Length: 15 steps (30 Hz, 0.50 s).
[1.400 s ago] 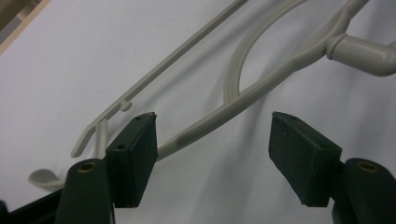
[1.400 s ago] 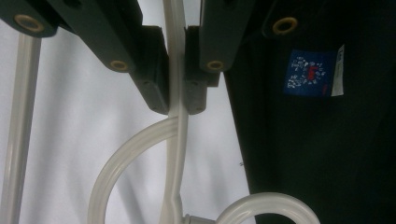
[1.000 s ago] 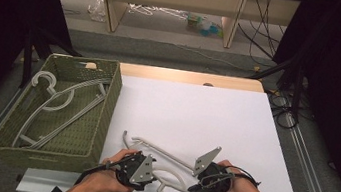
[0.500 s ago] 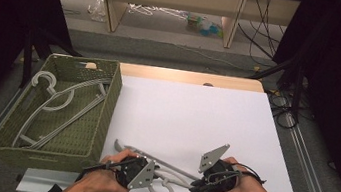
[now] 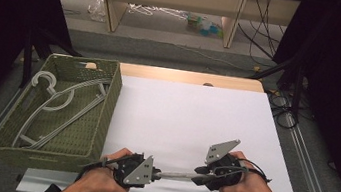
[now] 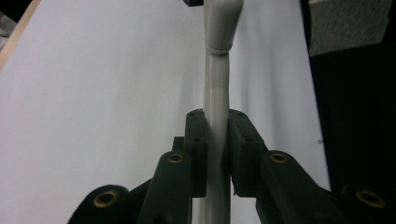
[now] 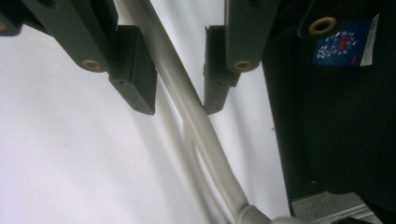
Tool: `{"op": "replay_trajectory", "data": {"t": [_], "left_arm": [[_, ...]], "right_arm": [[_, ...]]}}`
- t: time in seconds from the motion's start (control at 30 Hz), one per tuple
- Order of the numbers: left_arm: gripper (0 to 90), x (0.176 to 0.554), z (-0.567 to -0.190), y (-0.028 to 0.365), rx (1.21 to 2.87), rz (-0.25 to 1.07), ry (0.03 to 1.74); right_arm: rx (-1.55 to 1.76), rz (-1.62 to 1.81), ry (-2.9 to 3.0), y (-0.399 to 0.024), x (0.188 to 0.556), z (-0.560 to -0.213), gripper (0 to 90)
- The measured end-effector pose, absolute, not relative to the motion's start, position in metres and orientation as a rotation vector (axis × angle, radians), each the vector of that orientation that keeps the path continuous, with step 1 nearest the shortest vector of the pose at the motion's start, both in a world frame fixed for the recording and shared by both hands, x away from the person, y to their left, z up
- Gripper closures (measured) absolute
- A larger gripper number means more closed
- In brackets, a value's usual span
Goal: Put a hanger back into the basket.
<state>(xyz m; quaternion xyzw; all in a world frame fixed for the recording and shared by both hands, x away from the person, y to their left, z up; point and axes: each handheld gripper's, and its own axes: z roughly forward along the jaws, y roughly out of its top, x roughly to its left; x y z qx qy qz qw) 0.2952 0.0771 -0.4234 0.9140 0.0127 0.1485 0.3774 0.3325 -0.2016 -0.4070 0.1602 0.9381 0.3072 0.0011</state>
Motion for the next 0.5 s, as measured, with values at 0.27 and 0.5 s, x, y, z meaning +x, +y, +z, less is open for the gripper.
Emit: {"op": "replay_trajectory", "data": {"t": [0.27,0.5], "left_arm": [[79.1,0.304,-0.418,0.089,2.269,0.275,0.256],[79.1,0.312,-0.414,0.103,2.224,0.253,0.416]], "right_arm": [[0.641,1.025,2.808,-0.199,0.336,-0.401,43.6],[0.745,1.133,2.643,-0.205,0.337,-0.388,36.6]]}}
